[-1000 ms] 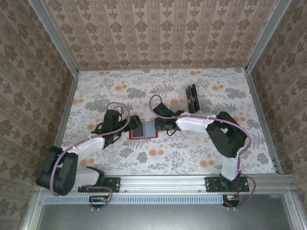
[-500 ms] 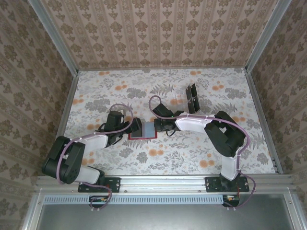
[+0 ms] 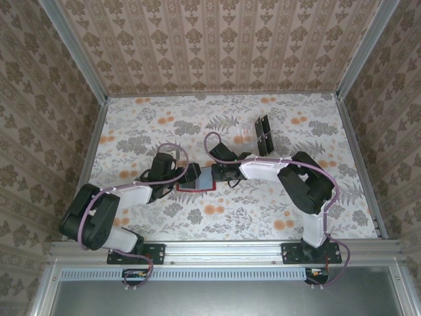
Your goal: Put the credit cards into the card holder
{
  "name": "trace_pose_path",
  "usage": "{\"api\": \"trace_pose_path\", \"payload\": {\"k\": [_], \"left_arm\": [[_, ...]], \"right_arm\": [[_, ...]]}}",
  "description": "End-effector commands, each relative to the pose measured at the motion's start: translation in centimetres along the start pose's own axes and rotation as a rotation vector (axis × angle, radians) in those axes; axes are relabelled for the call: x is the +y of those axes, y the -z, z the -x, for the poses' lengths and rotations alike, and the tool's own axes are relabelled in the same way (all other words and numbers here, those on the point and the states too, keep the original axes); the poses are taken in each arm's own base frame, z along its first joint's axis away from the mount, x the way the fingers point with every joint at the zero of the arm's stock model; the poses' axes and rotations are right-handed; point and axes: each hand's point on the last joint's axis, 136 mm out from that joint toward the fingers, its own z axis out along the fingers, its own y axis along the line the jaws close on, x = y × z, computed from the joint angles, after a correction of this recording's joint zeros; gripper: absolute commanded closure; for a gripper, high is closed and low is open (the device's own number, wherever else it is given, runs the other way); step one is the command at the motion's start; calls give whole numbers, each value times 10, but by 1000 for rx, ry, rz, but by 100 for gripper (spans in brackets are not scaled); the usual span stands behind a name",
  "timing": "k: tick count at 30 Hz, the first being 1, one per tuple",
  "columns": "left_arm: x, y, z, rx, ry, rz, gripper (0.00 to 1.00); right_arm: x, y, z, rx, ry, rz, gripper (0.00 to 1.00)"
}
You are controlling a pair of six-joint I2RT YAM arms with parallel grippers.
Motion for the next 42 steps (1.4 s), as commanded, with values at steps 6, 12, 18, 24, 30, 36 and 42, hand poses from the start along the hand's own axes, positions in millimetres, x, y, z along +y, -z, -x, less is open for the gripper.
{"api": "trace_pose_path", "payload": {"k": [6, 12, 18, 24, 30, 36, 42], "left_arm": [[-60, 29, 27, -124, -22, -161, 0], [-78, 15, 13, -97, -14, -210, 0], [-78, -1, -3, -69, 2, -217, 0], [-81, -7, -7, -57, -4, -216, 0], [-87, -10, -8, -53, -12, -227, 0], [-81, -22, -20, -16, -11, -183, 0], [-81, -19, -14, -39, -25, -170, 0]], "right_arm": [[6, -7, -3, 16, -6, 27, 87], [5, -6, 1, 12, -32, 42, 87], [-2, 12, 16, -34, -73, 60, 60], [-20, 38, 30, -85, -113, 54, 48], [-46, 58, 33, -120, -156, 3, 46], [-64, 71, 30, -144, -206, 0, 47], [-51, 82, 27, -144, -218, 86, 55]]}}
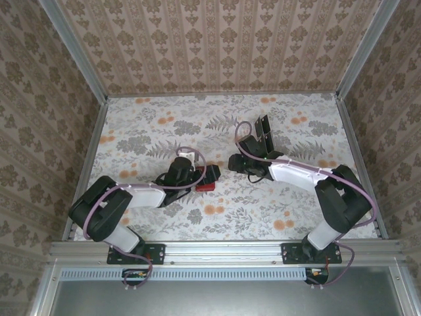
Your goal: Put the credit cards into the card holder
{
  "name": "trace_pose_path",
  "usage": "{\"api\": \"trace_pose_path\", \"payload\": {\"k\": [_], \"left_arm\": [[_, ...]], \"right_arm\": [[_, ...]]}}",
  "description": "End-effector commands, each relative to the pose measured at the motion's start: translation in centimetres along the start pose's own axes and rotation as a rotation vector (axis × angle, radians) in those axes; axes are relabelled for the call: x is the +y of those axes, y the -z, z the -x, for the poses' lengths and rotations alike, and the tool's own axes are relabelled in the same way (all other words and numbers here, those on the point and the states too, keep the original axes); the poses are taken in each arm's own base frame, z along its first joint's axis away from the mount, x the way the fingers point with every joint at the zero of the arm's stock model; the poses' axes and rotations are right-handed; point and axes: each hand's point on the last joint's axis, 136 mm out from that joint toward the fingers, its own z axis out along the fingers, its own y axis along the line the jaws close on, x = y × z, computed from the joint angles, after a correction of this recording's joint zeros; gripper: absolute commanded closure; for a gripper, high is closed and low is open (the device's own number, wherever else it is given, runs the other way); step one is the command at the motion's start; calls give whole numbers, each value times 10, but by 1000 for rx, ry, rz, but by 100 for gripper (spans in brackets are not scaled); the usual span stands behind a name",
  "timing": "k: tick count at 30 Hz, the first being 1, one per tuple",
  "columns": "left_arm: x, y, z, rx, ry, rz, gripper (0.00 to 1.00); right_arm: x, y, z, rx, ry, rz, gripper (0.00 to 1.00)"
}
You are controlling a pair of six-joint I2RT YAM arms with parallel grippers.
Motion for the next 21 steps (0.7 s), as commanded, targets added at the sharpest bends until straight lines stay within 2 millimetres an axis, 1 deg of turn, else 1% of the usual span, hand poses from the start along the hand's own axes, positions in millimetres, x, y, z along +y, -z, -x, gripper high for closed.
{"api": "trace_pose_path", "payload": {"k": [1, 6, 8, 11, 14, 16, 19, 21], "left_arm": [[-5, 4, 14, -33, -12, 16, 0], [-3, 28, 37, -71, -51, 59, 0], [1, 41, 45, -86, -63, 87, 0], [15, 60, 51, -86, -70, 162, 0], [32, 79, 50, -75, -70, 243, 0], [40, 88, 49, -74, -69, 264, 0], [51, 97, 40, -55, -72, 291, 0], [58, 98, 33, -35, -77, 307, 0]], "right_arm": [[12, 11, -2, 7, -19, 63, 58], [44, 16, -6, 30, 19, 147, 70], [60, 17, -8, 41, 41, 174, 73], [84, 16, -11, 57, 79, 207, 76], [105, 15, -13, 67, 119, 229, 78], [115, 13, -14, 71, 139, 234, 80], [120, 4, -16, 83, 154, 218, 82], [117, -5, -15, 80, 159, 190, 85]]}}
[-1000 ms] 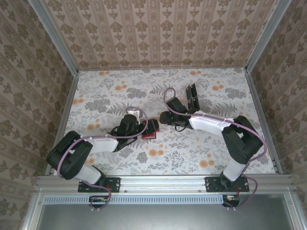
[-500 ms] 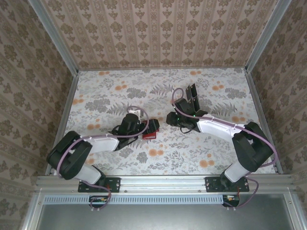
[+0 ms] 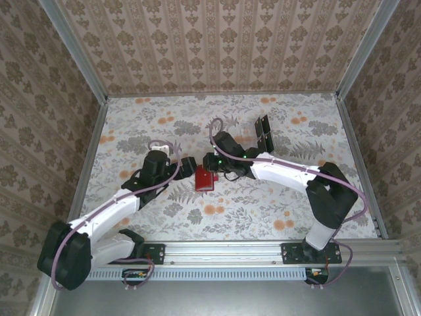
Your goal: Put the credit cards into the card holder
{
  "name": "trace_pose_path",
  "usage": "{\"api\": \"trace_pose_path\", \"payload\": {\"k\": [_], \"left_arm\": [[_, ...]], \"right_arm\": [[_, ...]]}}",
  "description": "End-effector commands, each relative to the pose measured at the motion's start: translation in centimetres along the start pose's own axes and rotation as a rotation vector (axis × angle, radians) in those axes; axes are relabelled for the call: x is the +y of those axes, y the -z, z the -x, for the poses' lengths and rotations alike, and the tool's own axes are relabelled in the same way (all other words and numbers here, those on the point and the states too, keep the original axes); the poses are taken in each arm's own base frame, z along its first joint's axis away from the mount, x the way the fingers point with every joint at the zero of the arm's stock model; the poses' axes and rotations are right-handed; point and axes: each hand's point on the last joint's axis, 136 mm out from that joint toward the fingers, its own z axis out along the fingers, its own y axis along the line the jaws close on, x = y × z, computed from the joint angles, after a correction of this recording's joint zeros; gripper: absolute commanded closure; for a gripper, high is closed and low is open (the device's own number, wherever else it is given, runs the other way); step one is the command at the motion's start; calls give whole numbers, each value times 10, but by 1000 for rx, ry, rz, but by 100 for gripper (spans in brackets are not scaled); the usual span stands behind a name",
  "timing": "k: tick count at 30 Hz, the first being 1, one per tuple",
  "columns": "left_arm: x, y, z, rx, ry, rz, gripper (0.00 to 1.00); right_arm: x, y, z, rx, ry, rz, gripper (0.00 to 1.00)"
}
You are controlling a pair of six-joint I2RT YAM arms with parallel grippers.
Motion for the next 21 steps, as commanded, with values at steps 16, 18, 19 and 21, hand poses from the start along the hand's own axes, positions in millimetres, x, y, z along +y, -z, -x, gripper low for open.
{"api": "trace_pose_path", "payload": {"k": [16, 18, 19, 21], "left_arm": [[50, -15, -71, 219, -100, 128, 0], [49, -17, -72, 224, -104, 124, 0], [48, -17, -73, 226, -108, 122, 0], [44, -18, -71, 224, -114, 110, 0]], "right_arm": [[-24, -73, -20, 129, 45, -113, 93], [-27, -77, -24, 141, 43, -117, 93], [-29, -80, -27, 149, 41, -121, 93], [-33, -83, -32, 159, 38, -128, 93]]}}
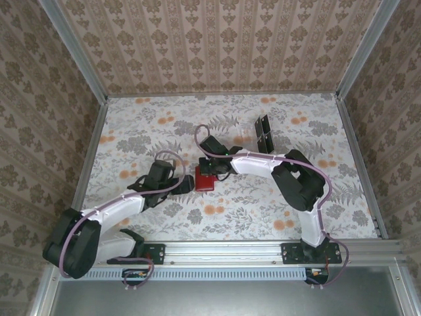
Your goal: Put the credit cards into the card holder
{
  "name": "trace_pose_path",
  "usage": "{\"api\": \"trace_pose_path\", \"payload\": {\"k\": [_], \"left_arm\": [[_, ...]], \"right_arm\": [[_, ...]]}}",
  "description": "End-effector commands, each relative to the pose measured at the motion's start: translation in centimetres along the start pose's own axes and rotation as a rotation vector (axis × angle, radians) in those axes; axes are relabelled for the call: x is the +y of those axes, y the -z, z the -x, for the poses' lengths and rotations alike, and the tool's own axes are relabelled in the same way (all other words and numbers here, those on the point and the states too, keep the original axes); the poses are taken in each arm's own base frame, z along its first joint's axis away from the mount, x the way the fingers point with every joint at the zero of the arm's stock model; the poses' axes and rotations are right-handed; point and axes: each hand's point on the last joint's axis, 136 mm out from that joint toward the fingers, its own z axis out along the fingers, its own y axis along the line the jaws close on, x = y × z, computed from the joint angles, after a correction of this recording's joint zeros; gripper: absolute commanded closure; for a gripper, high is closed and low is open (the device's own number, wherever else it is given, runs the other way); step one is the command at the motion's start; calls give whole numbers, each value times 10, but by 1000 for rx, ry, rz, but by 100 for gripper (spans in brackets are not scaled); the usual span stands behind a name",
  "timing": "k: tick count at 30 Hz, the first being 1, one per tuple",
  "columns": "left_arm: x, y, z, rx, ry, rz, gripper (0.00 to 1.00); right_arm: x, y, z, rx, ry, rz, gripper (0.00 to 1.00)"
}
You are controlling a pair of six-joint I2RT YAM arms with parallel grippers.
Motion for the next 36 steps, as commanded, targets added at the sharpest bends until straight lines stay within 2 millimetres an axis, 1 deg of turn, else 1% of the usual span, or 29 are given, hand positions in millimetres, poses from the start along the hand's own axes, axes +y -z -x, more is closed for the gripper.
{"api": "trace_pose_path", "payload": {"k": [1, 6, 10, 23, 29, 36], "left_arm": [[-9, -1, 2, -6, -47, -30, 0], [-21, -1, 4, -11, -83, -60, 0], [-30, -3, 4, -12, -112, -82, 0], [-47, -18, 11, -9, -176, -90, 0], [-43, -26, -1, 18, -191, -74, 0], [-27, -36, -17, 49, -190, -11, 0]], "right_arm": [[-1, -7, -8, 36, 7, 0, 93], [-6, -13, -14, 50, 0, -7, 93], [-8, -15, -15, 50, -3, -11, 93], [-9, -18, -17, 55, -12, -11, 93], [-9, -18, -15, 55, -12, -13, 93], [-9, -18, -13, 60, -12, -10, 93]]}}
